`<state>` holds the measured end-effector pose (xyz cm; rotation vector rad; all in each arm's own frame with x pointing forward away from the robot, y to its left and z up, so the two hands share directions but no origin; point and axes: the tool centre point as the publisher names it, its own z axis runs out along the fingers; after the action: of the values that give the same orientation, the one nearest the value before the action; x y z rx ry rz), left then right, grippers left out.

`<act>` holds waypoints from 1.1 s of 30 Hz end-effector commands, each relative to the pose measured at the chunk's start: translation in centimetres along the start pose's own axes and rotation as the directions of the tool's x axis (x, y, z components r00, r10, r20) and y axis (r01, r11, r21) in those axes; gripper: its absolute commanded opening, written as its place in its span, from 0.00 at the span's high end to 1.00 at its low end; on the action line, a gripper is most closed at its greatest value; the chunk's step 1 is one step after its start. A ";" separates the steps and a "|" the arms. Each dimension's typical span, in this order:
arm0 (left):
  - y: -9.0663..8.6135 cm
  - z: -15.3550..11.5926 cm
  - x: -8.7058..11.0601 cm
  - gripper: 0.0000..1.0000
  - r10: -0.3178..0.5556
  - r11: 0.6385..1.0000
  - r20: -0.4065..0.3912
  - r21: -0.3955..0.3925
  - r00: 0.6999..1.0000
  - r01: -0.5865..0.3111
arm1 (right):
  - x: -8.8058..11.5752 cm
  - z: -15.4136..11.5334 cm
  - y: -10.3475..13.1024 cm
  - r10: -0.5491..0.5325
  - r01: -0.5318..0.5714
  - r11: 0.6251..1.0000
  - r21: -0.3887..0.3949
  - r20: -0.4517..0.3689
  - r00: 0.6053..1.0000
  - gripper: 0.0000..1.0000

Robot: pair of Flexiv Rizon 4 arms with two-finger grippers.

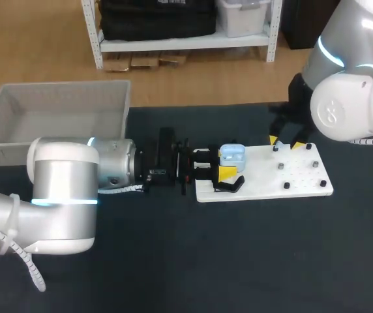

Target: Pick up each earbud case from the left stands, insert the matching earbuds, close the lid, and place the case in the box.

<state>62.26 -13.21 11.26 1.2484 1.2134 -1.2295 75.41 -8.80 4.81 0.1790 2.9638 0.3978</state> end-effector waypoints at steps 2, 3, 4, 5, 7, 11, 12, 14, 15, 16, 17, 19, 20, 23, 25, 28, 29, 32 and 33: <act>-0.1 0.0 0.1 1.00 0.003 1.000 0.004 -0.004 1.000 -0.003 | -0.4 0.6 0.0 0.004 -0.004 1.000 -0.002 -0.001 1.000 0.51; -0.1 0.0 0.1 1.00 0.003 1.000 0.004 -0.004 1.000 -0.003 | -0.4 0.7 0.0 0.005 -0.005 1.000 -0.002 -0.002 1.000 0.52; -0.1 0.0 0.1 1.00 0.003 1.000 0.004 -0.004 1.000 -0.003 | -0.5 0.8 0.1 0.005 -0.005 1.000 -0.002 -0.003 1.000 0.52; -0.1 0.0 0.1 1.00 0.003 1.000 0.004 -0.004 1.000 -0.003 | -0.6 0.9 0.1 0.005 -0.005 1.000 -0.001 -0.004 1.000 0.52; -0.1 0.0 0.1 1.00 0.003 1.000 0.004 -0.004 1.000 -0.003 | -0.7 1.0 0.1 0.005 -0.005 1.000 0.000 -0.004 1.000 0.53; -0.1 0.0 0.1 1.00 0.003 1.000 0.004 -0.004 1.000 -0.003 | -1.0 1.2 0.1 0.009 -0.009 1.000 0.000 -0.004 1.000 0.56; -0.1 0.0 0.1 1.00 0.003 1.000 0.004 -0.004 1.000 -0.003 | -1.1 1.2 0.1 0.011 -0.011 1.000 0.000 -0.004 1.000 0.58; -0.1 0.0 0.1 1.00 0.003 1.000 0.004 -0.004 1.000 -0.003 | -1.2 1.3 0.1 0.013 -0.013 1.000 0.001 -0.005 1.000 0.57; -0.1 0.0 0.1 1.00 0.003 1.000 0.004 -0.004 1.000 -0.003 | -1.2 1.3 0.1 0.014 -0.014 1.000 0.001 -0.006 1.000 0.57; -0.1 0.0 0.1 1.00 0.003 1.000 0.004 -0.004 1.000 -0.003 | -1.2 1.4 0.1 0.015 -0.015 1.000 0.002 -0.007 1.000 0.56; -0.1 0.0 0.1 1.00 0.003 1.000 0.004 -0.004 1.000 -0.003 | -1.2 1.5 0.1 0.016 -0.016 1.000 0.003 -0.008 1.000 0.56; -0.1 0.0 0.1 1.00 0.003 1.000 0.004 -0.004 1.000 -0.003 | -1.3 1.6 0.0 0.018 -0.018 1.000 0.004 -0.010 1.000 0.56; -0.1 0.0 0.1 1.00 0.003 1.000 0.004 -0.004 1.000 -0.003 | -1.3 1.7 0.0 0.019 -0.019 1.000 0.005 -0.010 1.000 0.57; -0.1 0.0 0.1 1.00 0.003 1.000 0.004 -0.004 1.000 -0.003 | -1.4 1.7 0.0 0.023 -0.023 1.000 0.005 -0.009 1.000 0.58; -0.1 0.0 0.1 1.00 0.003 1.000 0.004 -0.004 1.000 -0.003 | -1.5 1.8 0.0 0.026 -0.026 1.000 0.005 -0.010 1.000 0.59; -0.1 0.0 0.1 1.00 0.003 1.000 0.004 -0.004 1.000 -0.003 | -1.6 1.9 -0.1 0.028 -0.028 1.000 0.008 -0.011 1.000 0.60; -0.1 0.0 0.1 1.00 0.003 1.000 0.004 -0.004 1.000 -0.003 | -1.6 1.9 -0.1 0.029 -0.029 1.000 0.009 -0.010 1.000 0.61; -0.1 0.0 0.1 1.00 0.003 1.000 0.004 -0.004 1.000 -0.003 | -1.7 1.9 -0.3 0.033 -0.033 0.999 0.012 -0.011 0.999 0.62; -0.1 0.0 0.1 1.00 0.003 1.000 0.004 -0.004 1.000 -0.003 | -1.6 1.9 -0.3 0.034 -0.034 0.999 0.015 -0.011 0.999 0.62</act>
<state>62.26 -13.21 11.26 1.2484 1.2134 -1.2295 77.21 -8.78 3.08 0.2278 2.9764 0.3858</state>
